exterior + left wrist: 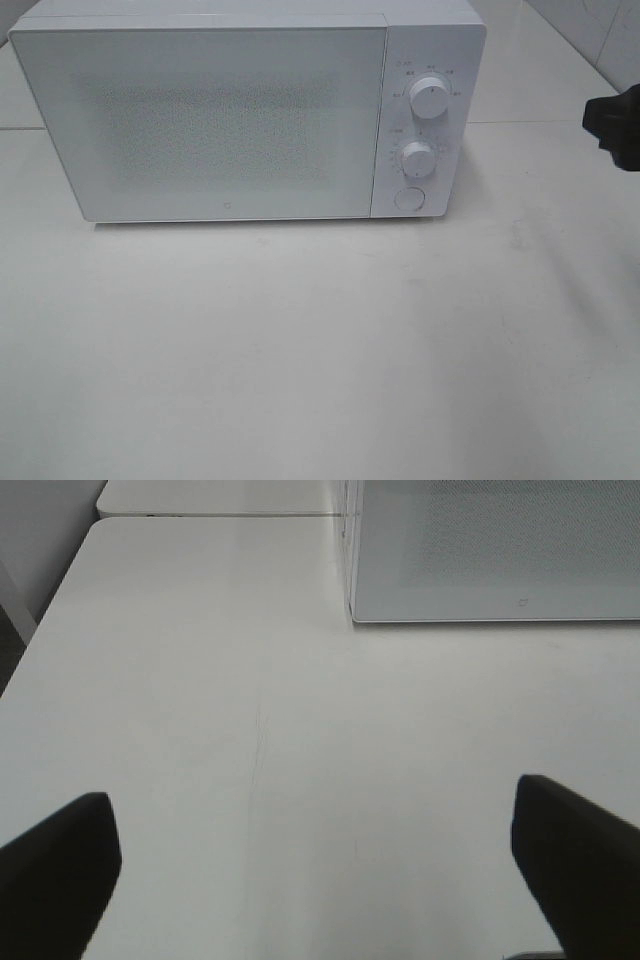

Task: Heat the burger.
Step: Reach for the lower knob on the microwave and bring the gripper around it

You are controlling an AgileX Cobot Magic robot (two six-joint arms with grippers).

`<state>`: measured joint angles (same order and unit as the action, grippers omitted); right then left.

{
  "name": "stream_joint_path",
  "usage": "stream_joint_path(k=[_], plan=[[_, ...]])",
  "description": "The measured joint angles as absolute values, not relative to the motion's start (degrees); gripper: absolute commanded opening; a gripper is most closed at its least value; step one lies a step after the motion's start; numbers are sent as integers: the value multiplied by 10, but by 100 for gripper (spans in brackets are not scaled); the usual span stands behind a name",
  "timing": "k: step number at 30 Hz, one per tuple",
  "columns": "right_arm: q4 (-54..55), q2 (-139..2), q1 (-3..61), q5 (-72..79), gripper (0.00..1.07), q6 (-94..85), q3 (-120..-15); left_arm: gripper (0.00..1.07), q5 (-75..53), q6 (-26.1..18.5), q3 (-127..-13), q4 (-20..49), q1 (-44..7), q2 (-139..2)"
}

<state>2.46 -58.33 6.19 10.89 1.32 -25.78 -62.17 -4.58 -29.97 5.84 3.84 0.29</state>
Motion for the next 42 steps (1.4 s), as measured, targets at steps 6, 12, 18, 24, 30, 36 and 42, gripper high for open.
stream_joint_path(k=[6,12,18,24,30,36,42], plan=[[29,-643,104,208,75,6,-219,100,-622,-46,-300,58,38,3],[88,-700,151,295,75,-19,-197,100,-622,-46,-300,58,38,3],[216,-768,224,407,75,-105,-171,100,-622,-46,-300,58,38,3],[315,-838,320,522,75,-179,-170,100,-622,-46,-300,58,38,3],[402,-887,398,611,75,-186,-170,100,-622,-46,-300,58,38,3],[488,-917,449,662,75,-187,-178,100,-622,-46,-300,58,38,3],[520,-955,472,672,75,-187,-218,100,-622,-46,-300,58,38,3]])
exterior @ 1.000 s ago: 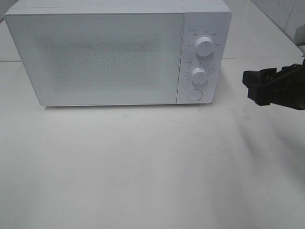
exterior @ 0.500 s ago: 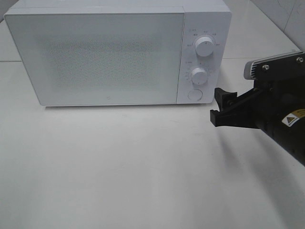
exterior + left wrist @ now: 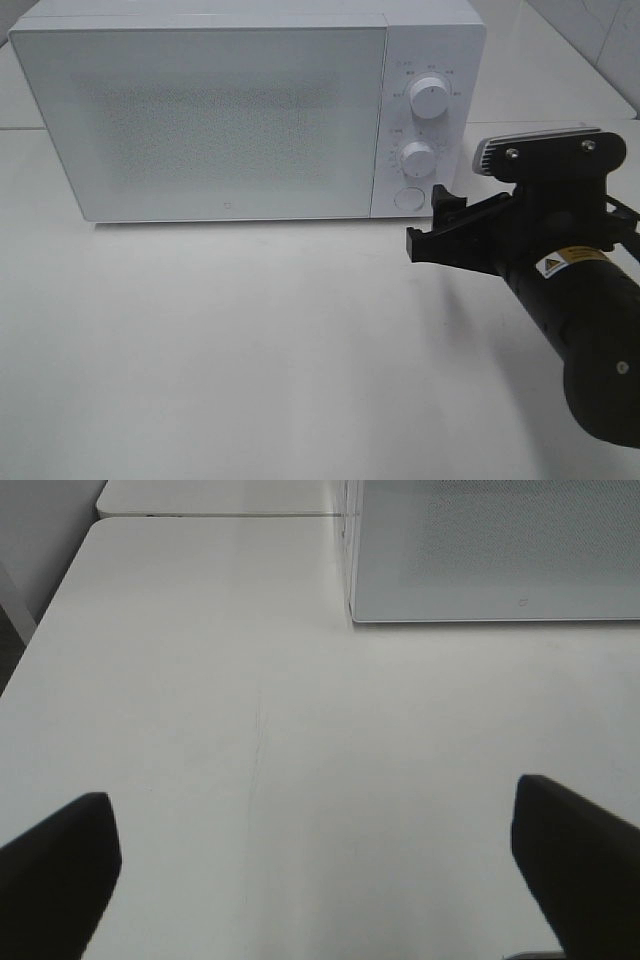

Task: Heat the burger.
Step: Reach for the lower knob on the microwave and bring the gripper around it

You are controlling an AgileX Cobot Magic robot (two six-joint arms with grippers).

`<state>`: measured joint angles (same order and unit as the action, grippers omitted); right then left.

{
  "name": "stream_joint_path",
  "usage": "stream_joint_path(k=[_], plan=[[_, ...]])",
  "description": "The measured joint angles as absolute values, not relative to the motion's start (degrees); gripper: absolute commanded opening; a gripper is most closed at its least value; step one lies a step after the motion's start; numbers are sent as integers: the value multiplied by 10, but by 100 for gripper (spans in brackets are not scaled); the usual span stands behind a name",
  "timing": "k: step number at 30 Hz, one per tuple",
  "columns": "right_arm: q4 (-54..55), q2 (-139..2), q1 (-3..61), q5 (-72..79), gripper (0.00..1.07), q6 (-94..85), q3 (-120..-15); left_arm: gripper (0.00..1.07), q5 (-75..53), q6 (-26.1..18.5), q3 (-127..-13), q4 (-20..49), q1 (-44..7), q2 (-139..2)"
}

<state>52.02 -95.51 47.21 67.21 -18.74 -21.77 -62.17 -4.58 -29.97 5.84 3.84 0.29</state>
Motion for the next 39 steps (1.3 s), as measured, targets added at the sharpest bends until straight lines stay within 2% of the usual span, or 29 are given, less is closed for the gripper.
stream_joint_path(k=[18,26,39], plan=[[524,-1040,472,685,75,-186,-321,100,-622,-46,-300,58,38,3],[498,-1098,429,670,75,-183,-388,100,-622,-46,-300,58,38,3],[452,-1141,382,646,75,-147,-425,100,-622,-46,-300,58,38,3]])
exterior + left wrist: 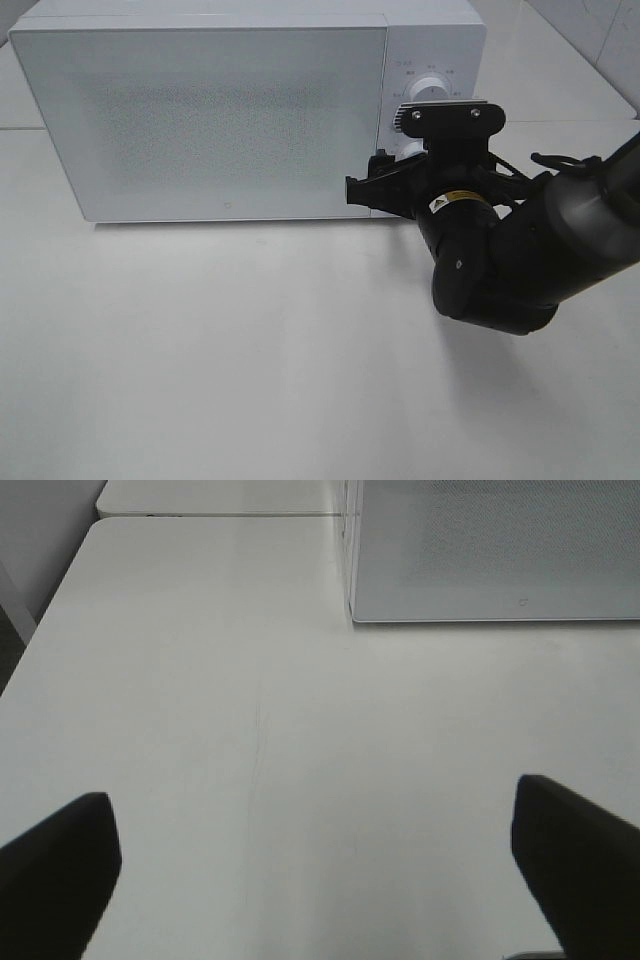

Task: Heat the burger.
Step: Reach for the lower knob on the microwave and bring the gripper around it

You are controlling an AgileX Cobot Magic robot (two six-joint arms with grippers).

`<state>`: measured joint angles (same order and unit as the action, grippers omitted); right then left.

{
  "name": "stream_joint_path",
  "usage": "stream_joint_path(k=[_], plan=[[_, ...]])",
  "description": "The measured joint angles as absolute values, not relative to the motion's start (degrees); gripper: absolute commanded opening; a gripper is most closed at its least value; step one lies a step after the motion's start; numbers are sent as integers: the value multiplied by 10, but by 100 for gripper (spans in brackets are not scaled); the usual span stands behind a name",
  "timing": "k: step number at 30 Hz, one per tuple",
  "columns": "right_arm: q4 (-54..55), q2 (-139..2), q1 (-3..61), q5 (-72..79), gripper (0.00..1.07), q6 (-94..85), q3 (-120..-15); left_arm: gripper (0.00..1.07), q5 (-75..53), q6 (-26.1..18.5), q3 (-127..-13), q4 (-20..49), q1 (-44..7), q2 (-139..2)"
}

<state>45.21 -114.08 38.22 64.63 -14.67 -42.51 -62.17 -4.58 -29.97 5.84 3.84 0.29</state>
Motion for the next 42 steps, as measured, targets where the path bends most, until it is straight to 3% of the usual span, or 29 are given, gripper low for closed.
stream_joint_path(k=[30,37,39,42], plan=[[423,-1181,356,654,75,-135,-460,100,-622,-46,-300,58,38,3],[425,-1181,356,655,59,-135,-460,100,-622,-46,-300,58,38,3],[426,-1181,356,656,34,-135,-460,100,-622,-46,-300,58,38,3],[430,-1181,356,657,27,-135,-460,100,-622,-46,-300,58,38,3]])
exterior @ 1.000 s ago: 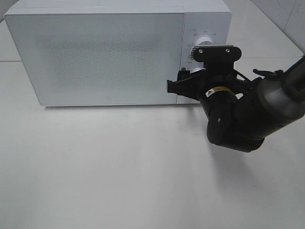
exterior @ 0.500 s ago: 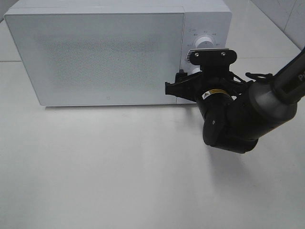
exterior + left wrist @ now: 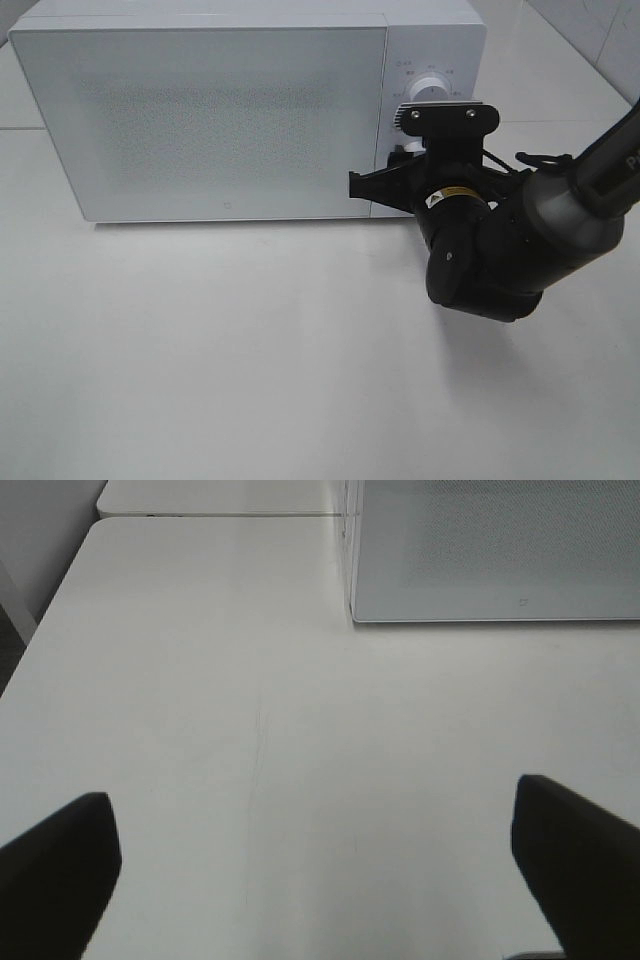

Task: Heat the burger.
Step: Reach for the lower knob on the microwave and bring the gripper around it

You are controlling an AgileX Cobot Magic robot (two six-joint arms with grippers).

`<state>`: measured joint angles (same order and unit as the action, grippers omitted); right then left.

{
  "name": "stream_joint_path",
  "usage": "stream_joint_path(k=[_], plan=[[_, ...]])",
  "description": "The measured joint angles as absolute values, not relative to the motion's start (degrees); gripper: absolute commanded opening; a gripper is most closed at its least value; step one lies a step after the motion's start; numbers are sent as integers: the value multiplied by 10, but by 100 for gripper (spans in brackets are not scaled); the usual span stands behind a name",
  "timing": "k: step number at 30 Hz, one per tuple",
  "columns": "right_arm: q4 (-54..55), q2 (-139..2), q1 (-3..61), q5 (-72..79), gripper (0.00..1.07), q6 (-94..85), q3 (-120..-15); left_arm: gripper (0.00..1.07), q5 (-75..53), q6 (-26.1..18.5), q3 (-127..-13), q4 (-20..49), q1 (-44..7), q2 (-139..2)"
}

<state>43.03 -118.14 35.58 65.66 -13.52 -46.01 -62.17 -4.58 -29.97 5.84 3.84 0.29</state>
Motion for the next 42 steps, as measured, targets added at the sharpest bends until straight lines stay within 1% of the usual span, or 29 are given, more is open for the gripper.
stream_joint_path(k=[1,2,3,4,5,17,23,24,26,27,29,30,31,32,33,35,36,38,39,40,42], plan=[[431,-1181,356,657,16,-136,-460,100,-622,-46,-300,58,38,3],[431,-1181,356,657,11,-136,-460,100,-622,-46,-300,58,38,3],[431,-1181,356,657,11,-136,-460,100,-622,-46,-300,58,38,3],[432,-1181,356,658,5,-136,-460,100,-622,-46,-300,58,38,3],[432,-1181,356,658,3,-136,-460,100,-622,-46,-300,58,38,3],[430,-1181,356,659,4,-115,-460,100,-622,-46,-300,58,38,3],[428,-1187,356,671,4,-57,-460,100,-622,-46,-300,58,38,3],[423,-1187,356,671,4,-19,-458,100,-622,-46,-300,58,38,3],[422,-1187,356,671,4,0,-458,100,-622,-46,-300,58,38,3],[421,-1187,356,672,4,48,-458,100,-622,-46,-300,58,38,3],[420,-1187,356,672,4,68,-457,100,-622,-46,-300,58,38,3],[415,-1187,355,673,4,115,-456,100,-622,-46,-300,58,38,3],[415,-1187,355,673,4,115,-456,100,-622,-46,-300,58,38,3],[406,-1187,352,674,4,171,-453,100,-622,-46,-300,58,38,3],[406,-1187,352,674,4,171,-453,100,-622,-46,-300,58,38,3],[398,-1187,351,675,4,252,-451,100,-622,-46,-300,58,38,3],[398,-1187,351,675,4,252,-451,100,-622,-46,-300,58,38,3],[394,-1188,350,676,4,330,-449,100,-622,-46,-300,58,38,3],[394,-1188,350,676,4,330,-449,100,-622,-46,-300,58,38,3],[390,-1188,350,677,4,384,-448,100,-622,-46,-300,58,38,3],[389,-1188,350,677,4,412,-448,100,-622,-46,-300,58,38,3]])
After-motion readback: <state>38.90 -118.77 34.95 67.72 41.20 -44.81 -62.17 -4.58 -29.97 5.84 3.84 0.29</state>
